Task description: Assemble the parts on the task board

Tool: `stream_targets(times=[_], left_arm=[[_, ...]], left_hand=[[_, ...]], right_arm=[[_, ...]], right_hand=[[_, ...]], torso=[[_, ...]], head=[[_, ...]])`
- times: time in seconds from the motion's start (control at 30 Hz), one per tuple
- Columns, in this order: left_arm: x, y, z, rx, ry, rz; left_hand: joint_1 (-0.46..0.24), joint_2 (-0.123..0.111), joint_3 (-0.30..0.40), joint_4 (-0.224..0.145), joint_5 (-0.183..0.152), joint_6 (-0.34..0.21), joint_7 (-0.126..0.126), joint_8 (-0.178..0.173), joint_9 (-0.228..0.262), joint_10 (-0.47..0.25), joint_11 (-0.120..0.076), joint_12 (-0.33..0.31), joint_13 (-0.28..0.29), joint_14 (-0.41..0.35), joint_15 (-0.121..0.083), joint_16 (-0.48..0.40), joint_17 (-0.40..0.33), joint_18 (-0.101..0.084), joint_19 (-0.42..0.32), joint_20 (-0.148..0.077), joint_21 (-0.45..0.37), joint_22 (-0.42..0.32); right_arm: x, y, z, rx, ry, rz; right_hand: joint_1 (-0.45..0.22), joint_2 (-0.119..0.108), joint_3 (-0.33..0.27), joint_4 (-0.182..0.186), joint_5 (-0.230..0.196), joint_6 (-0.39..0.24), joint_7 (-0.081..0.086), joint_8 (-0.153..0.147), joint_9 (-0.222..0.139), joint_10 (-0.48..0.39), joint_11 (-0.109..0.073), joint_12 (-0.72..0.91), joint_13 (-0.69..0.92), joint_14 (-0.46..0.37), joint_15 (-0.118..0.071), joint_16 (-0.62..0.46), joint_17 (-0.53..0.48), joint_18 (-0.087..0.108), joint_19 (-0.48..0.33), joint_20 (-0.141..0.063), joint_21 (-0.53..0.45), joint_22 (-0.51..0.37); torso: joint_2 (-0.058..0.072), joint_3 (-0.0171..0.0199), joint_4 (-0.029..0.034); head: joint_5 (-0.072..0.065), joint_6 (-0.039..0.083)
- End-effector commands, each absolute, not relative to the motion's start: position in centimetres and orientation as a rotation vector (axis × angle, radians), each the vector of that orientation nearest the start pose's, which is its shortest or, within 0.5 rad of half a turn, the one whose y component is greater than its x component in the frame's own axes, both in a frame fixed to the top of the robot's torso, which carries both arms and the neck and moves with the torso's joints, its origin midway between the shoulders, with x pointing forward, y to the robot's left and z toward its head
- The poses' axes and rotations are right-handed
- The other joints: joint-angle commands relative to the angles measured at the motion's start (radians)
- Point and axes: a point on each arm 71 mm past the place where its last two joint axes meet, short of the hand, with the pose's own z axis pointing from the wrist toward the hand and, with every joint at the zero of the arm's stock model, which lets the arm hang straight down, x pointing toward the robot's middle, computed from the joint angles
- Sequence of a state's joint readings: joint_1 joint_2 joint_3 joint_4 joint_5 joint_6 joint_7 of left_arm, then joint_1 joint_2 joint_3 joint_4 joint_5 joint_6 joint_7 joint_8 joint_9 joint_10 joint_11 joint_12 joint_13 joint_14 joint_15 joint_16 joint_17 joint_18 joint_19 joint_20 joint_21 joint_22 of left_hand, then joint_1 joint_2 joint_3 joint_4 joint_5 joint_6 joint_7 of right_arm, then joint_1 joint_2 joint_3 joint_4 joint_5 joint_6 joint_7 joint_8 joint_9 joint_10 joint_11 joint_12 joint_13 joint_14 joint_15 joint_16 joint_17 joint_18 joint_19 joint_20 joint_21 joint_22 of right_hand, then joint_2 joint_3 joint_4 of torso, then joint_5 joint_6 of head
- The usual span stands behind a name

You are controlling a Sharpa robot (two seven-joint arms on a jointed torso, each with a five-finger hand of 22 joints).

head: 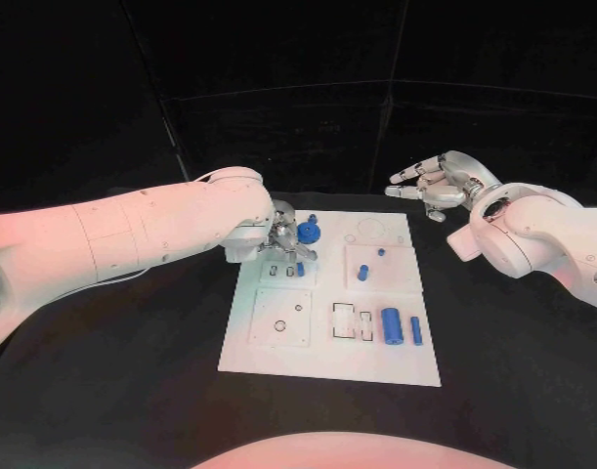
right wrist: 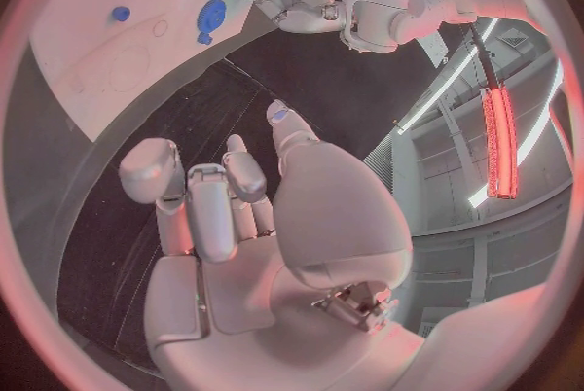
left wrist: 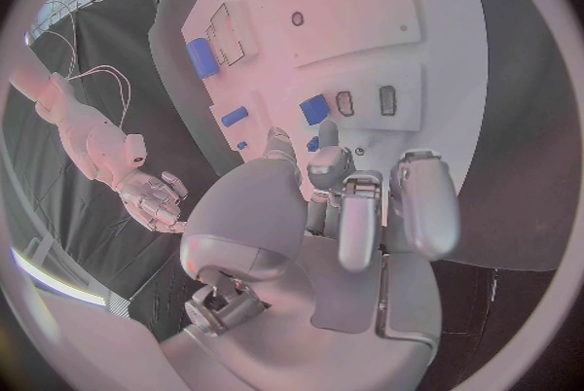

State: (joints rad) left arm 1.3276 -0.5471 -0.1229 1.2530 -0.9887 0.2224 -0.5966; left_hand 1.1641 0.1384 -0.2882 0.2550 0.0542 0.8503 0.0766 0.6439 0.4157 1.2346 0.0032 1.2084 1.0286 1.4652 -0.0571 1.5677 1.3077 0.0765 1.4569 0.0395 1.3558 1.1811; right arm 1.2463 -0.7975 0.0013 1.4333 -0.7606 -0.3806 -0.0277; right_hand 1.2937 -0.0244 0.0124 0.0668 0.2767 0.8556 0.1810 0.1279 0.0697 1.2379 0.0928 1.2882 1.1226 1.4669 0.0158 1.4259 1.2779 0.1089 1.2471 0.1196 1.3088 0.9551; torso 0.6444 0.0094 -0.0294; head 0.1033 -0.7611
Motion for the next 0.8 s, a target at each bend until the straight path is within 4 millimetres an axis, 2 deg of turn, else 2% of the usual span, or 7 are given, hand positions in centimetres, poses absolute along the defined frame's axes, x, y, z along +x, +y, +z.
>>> stream_targets(times=[0.03, 0.27, 0.8], left_arm=[[52.7, 14.68, -21.18, -0.098, 2.417, -0.284], [52.8, 14.36, -21.48, -0.085, 2.431, -0.274], [52.91, 13.98, -21.75, -0.057, 2.462, -0.256]], left_hand=[[-0.003, 0.0, -0.005, 0.0, -0.005, -0.005, -0.001, 0.006, 0.001, 0.005, -0.002, 0.003, 0.001, 0.106, -0.01, 0.003, 0.263, -0.007, 0.009, -0.001, 0.002, 0.001], [-0.002, 0.001, -0.004, -0.001, -0.005, -0.005, -0.001, 0.008, 0.002, 0.006, -0.002, 0.004, 0.002, 0.106, -0.01, 0.003, 0.263, -0.007, 0.01, -0.001, 0.003, 0.002], [0.029, 0.012, 0.009, -0.028, -0.005, -0.018, -0.002, 0.029, 0.017, 0.006, -0.003, 0.007, 0.002, 0.106, -0.011, 0.003, 0.263, -0.007, 0.01, -0.002, 0.006, 0.007]], right_arm=[[51.95, -21.23, -15.49, 0.537, 1.646, 0.976], [51.99, -21.1, -15.52, 0.536, 1.648, 0.977], [52.09, -20.9, -15.58, 0.535, 1.653, 0.978]], right_hand=[[-0.011, 0.0, -0.003, 0.001, 0.005, -0.008, -0.001, 0.004, -0.001, -0.005, -0.001, -0.003, -0.001, 0.04, -0.004, -0.004, 0.0, 0.01, -0.004, -0.001, -0.003, -0.002], [-0.011, 0.0, -0.004, 0.002, 0.005, -0.008, -0.001, 0.005, -0.001, -0.005, -0.001, -0.003, -0.001, 0.039, -0.004, -0.004, -0.002, 0.01, -0.005, -0.001, -0.004, -0.003], [-0.011, 0.001, -0.006, 0.003, 0.008, -0.008, -0.001, 0.005, -0.001, -0.004, -0.001, -0.002, 0.0, 0.039, -0.004, -0.004, -0.001, 0.01, -0.005, -0.001, -0.004, -0.003]], torso=[[0.0, -0.0001, -0.0004], [0.0, -0.0003, 0.0019], [0.0, -0.0006, 0.0019]], head=[[-0.001, -0.002], [-0.005, -0.005], [-0.006, -0.011]])
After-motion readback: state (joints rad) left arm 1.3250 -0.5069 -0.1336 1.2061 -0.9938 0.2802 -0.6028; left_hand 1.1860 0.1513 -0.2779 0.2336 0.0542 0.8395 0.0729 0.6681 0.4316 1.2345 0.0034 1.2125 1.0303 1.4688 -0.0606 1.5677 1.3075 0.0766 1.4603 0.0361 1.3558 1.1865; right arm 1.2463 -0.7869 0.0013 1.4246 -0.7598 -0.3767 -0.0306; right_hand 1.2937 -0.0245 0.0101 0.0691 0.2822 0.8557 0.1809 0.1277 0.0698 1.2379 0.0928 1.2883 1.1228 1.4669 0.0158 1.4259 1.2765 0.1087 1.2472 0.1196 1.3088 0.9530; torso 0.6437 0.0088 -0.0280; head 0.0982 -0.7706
